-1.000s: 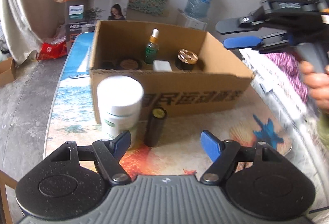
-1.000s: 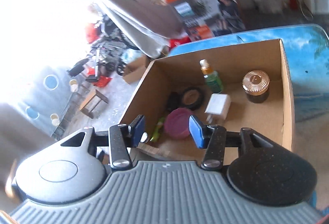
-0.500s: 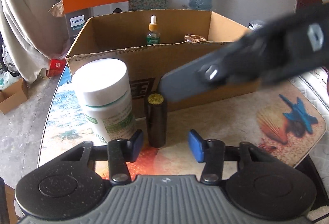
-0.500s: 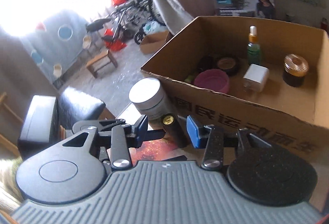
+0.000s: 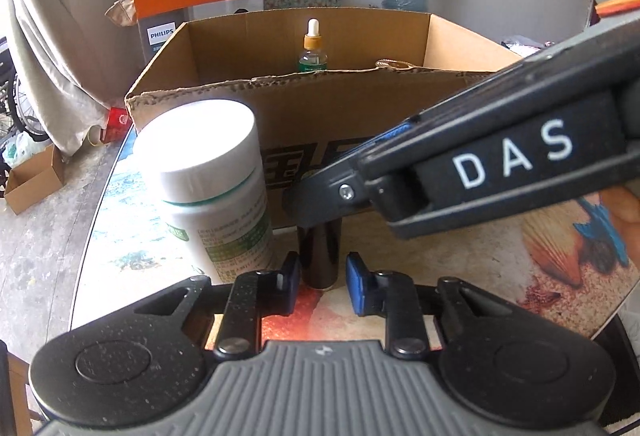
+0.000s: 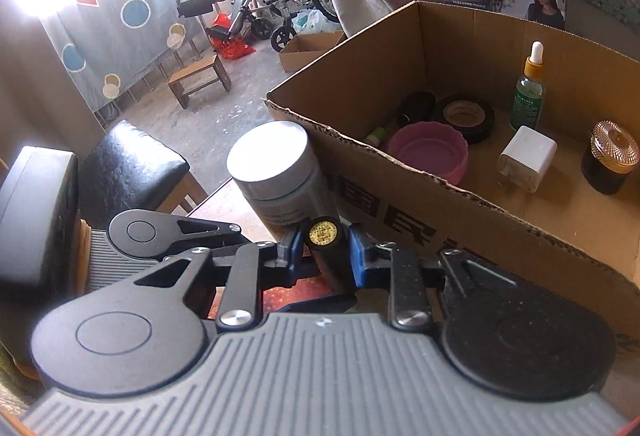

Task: Organize rigid objects
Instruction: 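Move the right gripper to the black cylindrical tube and grasp it, then carry the black tube into the box and release it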

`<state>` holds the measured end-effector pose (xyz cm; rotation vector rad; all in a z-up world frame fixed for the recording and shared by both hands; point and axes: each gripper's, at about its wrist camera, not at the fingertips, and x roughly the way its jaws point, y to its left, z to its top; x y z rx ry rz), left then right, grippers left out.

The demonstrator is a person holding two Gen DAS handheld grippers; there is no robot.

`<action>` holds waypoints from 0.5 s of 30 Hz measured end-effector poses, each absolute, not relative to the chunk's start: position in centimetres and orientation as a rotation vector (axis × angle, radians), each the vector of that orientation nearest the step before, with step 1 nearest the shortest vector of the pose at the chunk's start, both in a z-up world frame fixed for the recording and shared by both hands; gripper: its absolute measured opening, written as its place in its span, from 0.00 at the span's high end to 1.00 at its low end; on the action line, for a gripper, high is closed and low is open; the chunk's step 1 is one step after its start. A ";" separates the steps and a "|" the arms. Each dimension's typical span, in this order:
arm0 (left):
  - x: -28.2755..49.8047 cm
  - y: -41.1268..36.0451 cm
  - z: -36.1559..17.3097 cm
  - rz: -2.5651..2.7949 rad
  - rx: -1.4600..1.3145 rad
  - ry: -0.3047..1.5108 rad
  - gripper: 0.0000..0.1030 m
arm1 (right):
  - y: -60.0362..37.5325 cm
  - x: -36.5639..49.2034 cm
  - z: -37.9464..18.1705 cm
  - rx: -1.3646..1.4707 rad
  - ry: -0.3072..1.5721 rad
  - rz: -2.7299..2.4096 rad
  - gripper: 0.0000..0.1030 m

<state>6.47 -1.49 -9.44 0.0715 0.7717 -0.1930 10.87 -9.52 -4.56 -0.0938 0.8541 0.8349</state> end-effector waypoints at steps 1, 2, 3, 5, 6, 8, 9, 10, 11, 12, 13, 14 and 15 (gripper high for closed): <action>6.6 -1.5 -9.4 -0.191 0.071 0.772 0.79 | -9.5 10.9 -4.6 -0.094 0.851 0.832 0.78; 6.6 -1.5 -9.4 -0.192 0.067 0.773 0.79 | -9.6 10.9 -4.6 -0.096 0.849 0.829 0.78; 6.4 -1.5 -9.4 -0.194 0.062 0.774 0.79 | -9.6 10.9 -4.6 -0.096 0.848 0.826 0.78; 6.3 -1.6 -9.3 -0.201 0.058 0.775 0.79 | -9.8 10.8 -4.6 -0.090 0.850 0.817 0.78; 6.2 -1.7 -9.3 -0.203 0.061 0.773 0.79 | -9.9 10.8 -4.6 -0.089 0.850 0.813 0.78; 6.1 -1.7 -9.0 -0.212 0.067 0.767 0.79 | -10.2 10.4 -4.4 -0.089 0.846 0.805 0.78; 6.0 -1.9 -8.9 -0.217 0.070 0.763 0.79 | -10.3 10.2 -4.3 -0.089 0.843 0.802 0.78; 5.8 -2.0 -8.6 -0.222 0.072 0.759 0.79 | -10.5 10.0 -4.0 -0.089 0.839 0.799 0.78; 5.5 -2.2 -8.4 -0.227 0.075 0.755 0.79 | -10.7 9.8 -3.8 -0.088 0.835 0.795 0.78; 5.3 -2.3 -8.0 -0.234 0.076 0.749 0.79 | -10.9 9.5 -3.4 -0.087 0.828 0.792 0.78; 5.1 -2.4 -7.5 -0.241 0.076 0.742 0.79 | -11.2 9.2 -3.0 -0.085 0.820 0.790 0.78; 4.9 -2.5 -6.9 -0.247 0.075 0.734 0.79 | -11.5 8.9 -2.5 -0.081 0.811 0.788 0.78; 4.7 -2.7 -6.2 -0.255 0.073 0.724 0.79 | -11.8 8.6 -1.9 -0.077 0.800 0.786 0.78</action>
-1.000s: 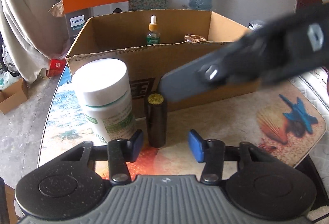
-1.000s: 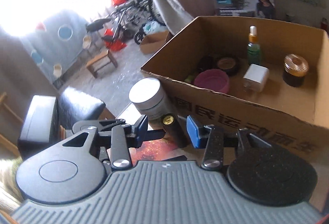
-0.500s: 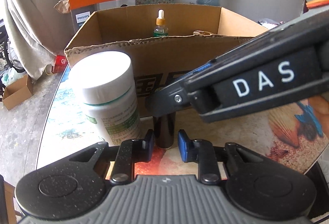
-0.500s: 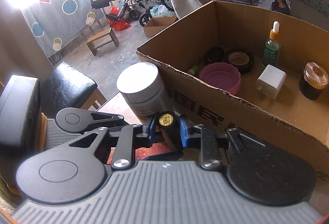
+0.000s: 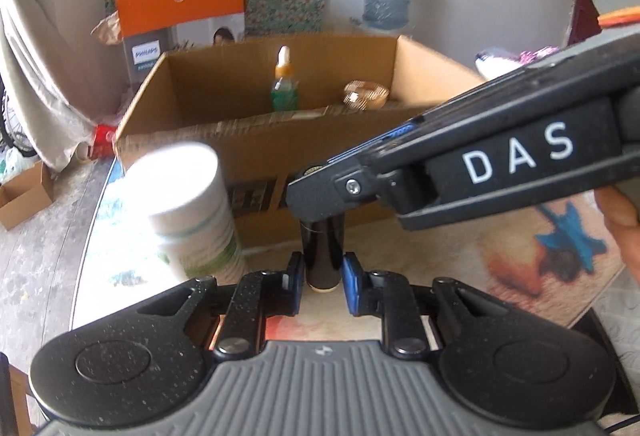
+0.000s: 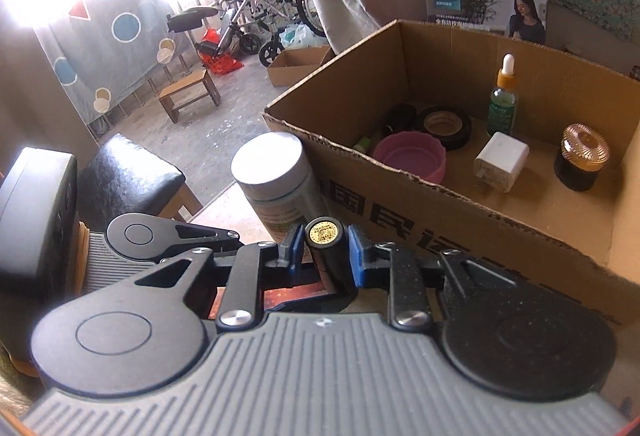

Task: Organize rigid objects
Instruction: 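Carry the black tube into the box and release it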

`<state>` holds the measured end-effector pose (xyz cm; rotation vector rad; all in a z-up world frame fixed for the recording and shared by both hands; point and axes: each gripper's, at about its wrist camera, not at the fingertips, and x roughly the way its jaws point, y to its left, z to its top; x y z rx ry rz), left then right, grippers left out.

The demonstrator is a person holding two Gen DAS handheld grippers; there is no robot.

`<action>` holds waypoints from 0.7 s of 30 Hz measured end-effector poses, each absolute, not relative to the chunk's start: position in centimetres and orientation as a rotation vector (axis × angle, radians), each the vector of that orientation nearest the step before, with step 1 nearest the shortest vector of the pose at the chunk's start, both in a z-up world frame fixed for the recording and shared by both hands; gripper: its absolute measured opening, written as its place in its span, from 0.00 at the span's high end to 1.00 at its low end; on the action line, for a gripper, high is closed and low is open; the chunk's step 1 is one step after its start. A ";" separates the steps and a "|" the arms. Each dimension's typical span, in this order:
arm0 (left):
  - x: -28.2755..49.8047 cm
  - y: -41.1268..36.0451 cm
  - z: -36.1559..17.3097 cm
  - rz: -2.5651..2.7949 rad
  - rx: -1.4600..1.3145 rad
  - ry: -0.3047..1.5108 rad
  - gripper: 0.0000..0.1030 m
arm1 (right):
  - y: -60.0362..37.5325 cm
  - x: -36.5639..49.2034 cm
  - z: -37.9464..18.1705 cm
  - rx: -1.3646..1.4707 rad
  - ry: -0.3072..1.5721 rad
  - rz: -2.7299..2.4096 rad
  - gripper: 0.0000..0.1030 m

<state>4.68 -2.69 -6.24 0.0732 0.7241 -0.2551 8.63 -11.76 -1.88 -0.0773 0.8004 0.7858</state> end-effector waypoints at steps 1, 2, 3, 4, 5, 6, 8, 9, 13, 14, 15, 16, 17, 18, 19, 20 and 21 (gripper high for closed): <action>4.5 -2.8 -5.5 -0.262 0.073 0.709 0.79 | -12.1 8.3 -1.2 -0.073 0.785 0.784 0.78; 4.3 -3.0 -4.7 -0.267 0.076 0.690 0.79 | -12.5 8.0 -0.4 -0.067 0.767 0.781 0.78; 4.3 -3.2 -3.8 -0.272 0.081 0.671 0.79 | -12.9 7.7 0.5 -0.062 0.746 0.781 0.78; 4.3 -3.3 -2.8 -0.280 0.084 0.649 0.79 | -13.3 7.6 1.4 -0.057 0.725 0.779 0.78; 4.4 -3.5 -2.0 -0.285 0.085 0.629 0.79 | -13.8 7.5 2.4 -0.051 0.703 0.776 0.78; 4.6 -3.7 -1.0 -0.291 0.083 0.607 0.79 | -14.3 7.5 3.4 -0.044 0.679 0.774 0.78; 5.5 -4.1 0.6 -0.312 0.068 0.573 0.79 | -15.2 7.8 5.3 -0.038 0.633 0.766 0.78; 6.2 -4.3 1.3 -0.323 0.057 0.565 0.79 | -15.7 8.2 6.2 -0.035 0.616 0.758 0.78; 10.0 -5.4 2.5 -0.369 -0.010 0.585 0.79 | -17.4 11.1 8.2 -0.022 0.594 0.719 0.78; 11.0 -5.6 2.5 -0.378 -0.027 0.603 0.79 | -17.9 12.3 8.3 -0.011 0.608 0.708 0.78; 12.2 -5.8 2.3 -0.387 -0.045 0.623 0.79 | -18.3 13.5 8.2 0.000 0.627 0.700 0.78; 13.4 -6.1 1.9 -0.397 -0.064 0.652 0.79 | -18.8 14.8 7.9 0.007 0.649 0.692 0.78; 14.6 -6.3 1.5 -0.402 -0.079 0.681 0.79 | -19.2 16.1 7.5 0.013 0.677 0.683 0.78; 15.8 -6.5 0.9 -0.408 -0.091 0.712 0.79 | -19.6 17.4 6.9 0.022 0.711 0.677 0.78; 16.7 -6.8 0.3 -0.410 -0.101 0.739 0.79 | -19.9 18.8 6.2 0.028 0.749 0.669 0.78; 17.7 -7.2 -0.5 -0.407 -0.108 0.771 0.79 | -20.2 20.1 5.4 0.036 0.787 0.661 0.78; 18.4 -7.3 -1.2 -0.409 -0.109 0.798 0.79 | -20.5 21.3 4.5 0.039 0.830 0.663 0.78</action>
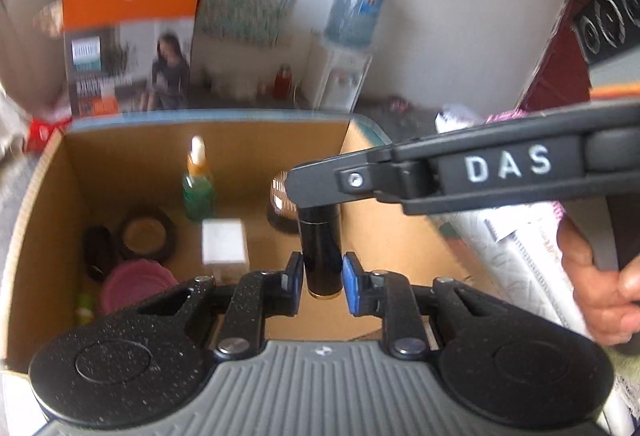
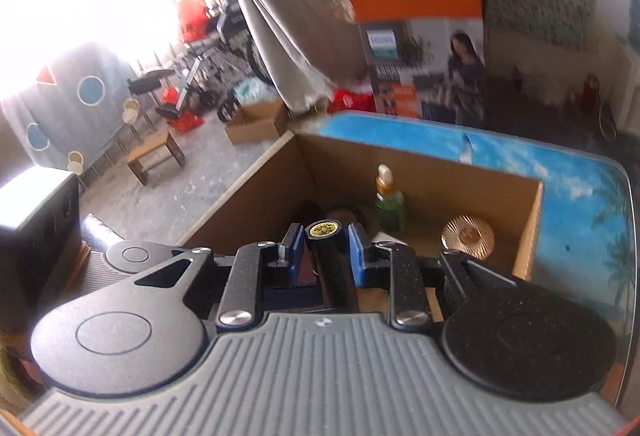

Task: Organize rigid objects
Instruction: 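Carry the black tube into the box and release it, then grasp the white pill bottle by its lid with the right gripper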

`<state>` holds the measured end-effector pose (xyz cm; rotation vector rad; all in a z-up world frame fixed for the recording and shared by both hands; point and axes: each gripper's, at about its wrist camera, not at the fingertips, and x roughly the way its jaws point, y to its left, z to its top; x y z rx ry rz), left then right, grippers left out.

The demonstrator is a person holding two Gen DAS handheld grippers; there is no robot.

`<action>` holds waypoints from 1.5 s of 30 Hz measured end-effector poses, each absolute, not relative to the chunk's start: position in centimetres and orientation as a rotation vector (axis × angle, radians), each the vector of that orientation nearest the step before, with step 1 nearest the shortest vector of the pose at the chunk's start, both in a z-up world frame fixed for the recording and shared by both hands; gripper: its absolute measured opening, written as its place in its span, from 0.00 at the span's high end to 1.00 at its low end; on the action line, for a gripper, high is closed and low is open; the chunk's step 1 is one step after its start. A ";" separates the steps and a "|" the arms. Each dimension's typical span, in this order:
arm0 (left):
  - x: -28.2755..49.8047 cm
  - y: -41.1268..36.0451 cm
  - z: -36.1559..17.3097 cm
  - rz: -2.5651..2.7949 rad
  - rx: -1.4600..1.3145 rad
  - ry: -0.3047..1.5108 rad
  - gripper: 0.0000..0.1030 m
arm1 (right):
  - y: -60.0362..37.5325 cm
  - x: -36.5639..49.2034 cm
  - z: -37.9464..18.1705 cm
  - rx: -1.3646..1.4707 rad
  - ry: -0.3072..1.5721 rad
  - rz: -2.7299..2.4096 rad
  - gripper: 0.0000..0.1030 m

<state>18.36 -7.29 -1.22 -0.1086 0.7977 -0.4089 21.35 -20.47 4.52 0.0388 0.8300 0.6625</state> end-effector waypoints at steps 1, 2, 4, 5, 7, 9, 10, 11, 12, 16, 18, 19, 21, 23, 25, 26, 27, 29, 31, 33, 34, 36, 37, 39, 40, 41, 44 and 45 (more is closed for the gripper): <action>18.6 -7.5 -1.9 -0.410 -0.109 0.822 0.79 | -20.6 22.5 3.5 0.031 0.871 0.660 0.78; 19.0 -7.5 -2.5 -0.410 -0.115 0.843 0.78 | -20.6 23.7 2.6 0.018 0.907 0.646 0.79; 18.8 -7.5 -3.3 -0.422 -0.128 0.858 0.70 | -19.8 25.6 0.5 -0.046 0.980 0.623 0.79; 18.6 -7.4 -3.5 -0.428 -0.129 0.863 0.67 | -19.3 26.4 -0.4 -0.077 1.005 0.608 0.79; 17.9 -7.0 -3.8 -0.427 -0.134 0.852 0.61 | -18.2 28.0 -1.9 -0.137 1.054 0.598 0.77; 17.1 -6.2 -3.5 -0.406 -0.143 0.834 0.54 | -17.2 29.3 -2.9 -0.183 1.067 0.548 0.77; 16.8 -6.1 -3.4 -0.397 -0.149 0.827 0.52 | -16.8 29.8 -3.0 -0.209 1.057 0.523 0.76; 16.6 -5.7 -3.2 -0.393 -0.154 0.819 0.51 | -16.6 30.1 -3.0 -0.223 1.035 0.504 0.75; 16.3 -5.4 -2.9 -0.390 -0.155 0.811 0.49 | -16.5 30.3 -2.8 -0.216 1.017 0.499 0.71; 14.5 -4.0 -1.8 -0.366 -0.135 0.763 0.38 | -17.1 29.4 -1.5 -0.116 0.954 0.526 0.59; 13.7 -3.6 -1.0 -0.362 -0.126 0.738 0.35 | -17.8 28.5 -0.5 -0.079 0.916 0.525 0.58; 13.2 -3.5 -0.6 -0.362 -0.121 0.723 0.33 | -18.3 27.8 0.1 -0.051 0.898 0.527 0.58; 12.0 -3.2 0.2 -0.369 -0.111 0.693 0.29 | -19.4 26.1 1.3 0.006 0.864 0.534 0.57; 10.9 -3.0 0.9 -0.382 -0.101 0.661 0.26 | -20.6 23.8 2.7 0.049 0.826 0.534 0.55; 9.9 -2.9 1.4 -0.397 -0.093 0.639 0.23 | -21.8 21.6 3.9 0.080 0.791 0.525 0.54; 9.5 -2.8 1.6 -0.406 -0.090 0.632 0.22 | -22.0 20.2 4.6 0.095 0.774 0.524 0.54; 9.0 -2.7 1.8 -0.413 -0.088 0.626 0.20 | -22.5 19.0 5.0 0.115 0.755 0.525 0.52; 8.1 -2.4 1.9 -0.423 -0.081 0.621 0.19 | -23.3 16.5 5.8 0.156 0.720 0.530 0.50; 6.9 -2.0 1.8 -0.434 -0.074 0.619 0.16 | -23.9 13.9 6.1 0.188 0.683 0.527 0.47; 5.9 -1.5 1.6 -0.435 -0.067 0.624 0.14 | -24.2 11.3 6.0 0.216 0.647 0.517 0.44; 5.5 -1.3 1.4 -0.430 -0.063 0.628 0.13 | -24.4 10.0 5.7 0.233 0.635 0.511 0.42; 4.7 -0.6 1.1 -0.416 -0.062 0.639 0.13 | -24.5 7.9 4.9 0.270 0.622 0.500 0.41; 4.4 -0.3 0.9 -0.406 -0.062 0.645 0.13 | -24.3 7.1 4.6 0.287 0.621 0.497 0.40; 3.7 0.3 0.6 -0.383 -0.064 0.653 0.12 | -23.8 5.6 3.6 0.315 0.624 0.493 0.40; 3.5 0.6 0.5 -0.368 -0.062 0.656 0.12 | -23.4 5.0 3.1 0.326 0.629 0.495 0.40; 3.2 0.8 0.3 -0.349 -0.059 0.659 0.12 | -23.0 4.6 2.6 0.332 0.640 0.504 0.40; 2.6 1.4 0.1 -0.303 -0.045 0.653 0.12 | -21.5 4.5 1.3 0.342 0.689 0.547 0.40; 2.4 1.6 0.0 -0.286 -0.038 0.649 0.11 | -20.9 4.7 1.0 0.343 0.707 0.560 0.40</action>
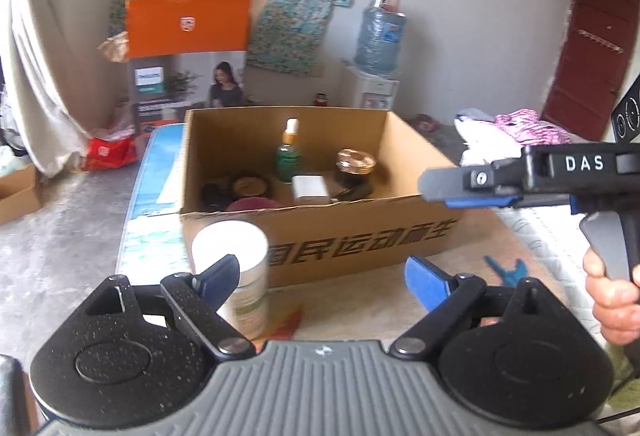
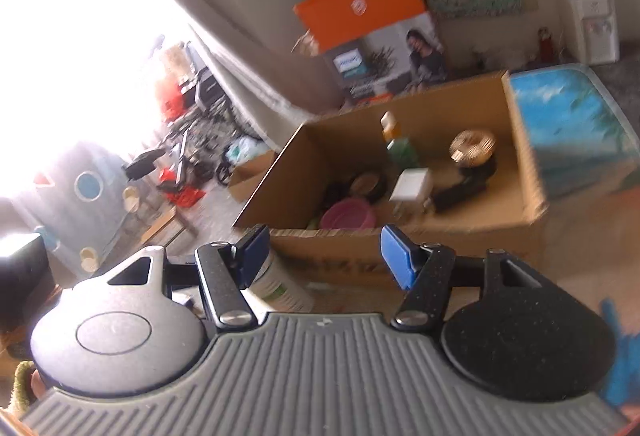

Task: Organize rigid objects
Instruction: 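Grasp the white pill bottle by its lid with the right gripper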

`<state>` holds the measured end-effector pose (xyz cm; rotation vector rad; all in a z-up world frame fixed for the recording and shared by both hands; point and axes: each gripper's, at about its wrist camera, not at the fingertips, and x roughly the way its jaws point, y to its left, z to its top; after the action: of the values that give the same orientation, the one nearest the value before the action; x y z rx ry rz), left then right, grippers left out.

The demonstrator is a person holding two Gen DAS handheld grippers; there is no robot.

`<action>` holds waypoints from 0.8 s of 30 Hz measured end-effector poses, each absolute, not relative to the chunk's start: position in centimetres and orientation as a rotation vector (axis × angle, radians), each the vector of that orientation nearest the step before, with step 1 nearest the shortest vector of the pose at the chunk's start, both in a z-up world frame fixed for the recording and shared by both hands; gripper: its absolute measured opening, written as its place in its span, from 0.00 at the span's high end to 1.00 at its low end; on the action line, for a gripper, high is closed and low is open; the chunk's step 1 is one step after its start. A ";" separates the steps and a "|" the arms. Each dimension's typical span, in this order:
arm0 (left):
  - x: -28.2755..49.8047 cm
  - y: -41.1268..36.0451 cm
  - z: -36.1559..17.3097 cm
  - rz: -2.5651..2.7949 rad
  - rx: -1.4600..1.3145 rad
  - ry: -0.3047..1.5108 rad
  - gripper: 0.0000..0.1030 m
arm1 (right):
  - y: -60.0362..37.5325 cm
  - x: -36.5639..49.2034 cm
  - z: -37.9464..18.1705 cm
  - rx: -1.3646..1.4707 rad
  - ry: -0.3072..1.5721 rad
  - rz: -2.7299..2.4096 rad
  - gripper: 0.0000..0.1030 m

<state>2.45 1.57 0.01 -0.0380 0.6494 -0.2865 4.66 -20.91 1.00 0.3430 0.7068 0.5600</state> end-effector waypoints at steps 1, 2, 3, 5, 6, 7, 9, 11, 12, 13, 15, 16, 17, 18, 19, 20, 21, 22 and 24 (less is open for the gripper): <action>2.4 1.7 -0.1 -0.270 -0.032 0.647 0.11 | -20.3 4.8 0.7 0.346 0.723 0.568 0.40; 2.4 1.8 -0.2 -0.255 -0.029 0.650 0.11 | -19.7 4.9 0.5 0.350 0.738 0.579 0.40; 2.6 2.0 -0.4 -0.242 -0.027 0.656 0.11 | -19.2 5.1 0.3 0.355 0.748 0.595 0.40; 3.0 2.3 -0.9 -0.210 -0.021 0.674 0.11 | -18.1 5.5 0.1 0.373 0.763 0.630 0.40; 3.3 2.4 -1.1 -0.189 -0.015 0.686 0.11 | -17.5 5.6 -0.1 0.383 0.771 0.650 0.40; 3.7 2.5 -1.3 -0.173 -0.009 0.695 0.11 | -16.9 6.2 -0.1 0.392 0.783 0.665 0.40; 4.5 2.4 -1.9 -0.143 0.005 0.712 0.11 | -15.8 7.2 -0.3 0.403 0.808 0.686 0.40; 5.1 2.5 -2.4 -0.123 0.009 0.726 0.11 | -14.8 8.1 -0.8 0.413 0.837 0.697 0.40; 5.5 2.6 -2.7 -0.116 0.007 0.732 0.11 | -14.3 8.5 -1.0 0.422 0.850 0.703 0.40; 5.8 2.7 -2.9 -0.104 0.004 0.741 0.12 | -13.9 8.8 -1.2 0.432 0.865 0.708 0.40; 6.4 3.0 -3.5 -0.090 0.001 0.751 0.12 | -13.0 9.5 -1.7 0.454 0.889 0.712 0.40; 6.7 3.1 -3.7 -0.081 0.000 0.760 0.13 | -12.6 9.9 -1.9 0.461 0.896 0.712 0.40; 6.9 3.2 -3.9 -0.077 0.001 0.766 0.14 | -12.3 10.2 -2.1 0.466 0.905 0.710 0.40; 7.0 3.2 -4.2 -0.074 0.002 0.772 0.16 | -11.9 10.5 -2.3 0.468 0.911 0.708 0.40; 7.2 3.2 -4.3 -0.070 0.003 0.779 0.19 | -11.7 10.9 -2.6 0.471 0.916 0.706 0.40; 7.4 3.3 -4.4 -0.067 0.004 0.785 0.20 | -11.4 11.1 -2.8 0.475 0.924 0.702 0.40; 7.5 3.4 -4.5 -0.064 0.002 0.788 0.21 | -11.3 11.5 -3.0 0.479 0.932 0.697 0.41; 7.5 3.4 -4.6 -0.063 -0.001 0.790 0.22 | -11.1 11.9 -3.3 0.482 0.938 0.692 0.41; 7.7 3.6 -4.6 -0.064 -0.006 0.794 0.23 | -11.0 12.3 -3.8 0.492 0.949 0.684 0.42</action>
<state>7.66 3.57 -4.58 -0.0062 0.7937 -0.0640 12.29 -10.96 -3.81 0.4919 0.9493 0.6842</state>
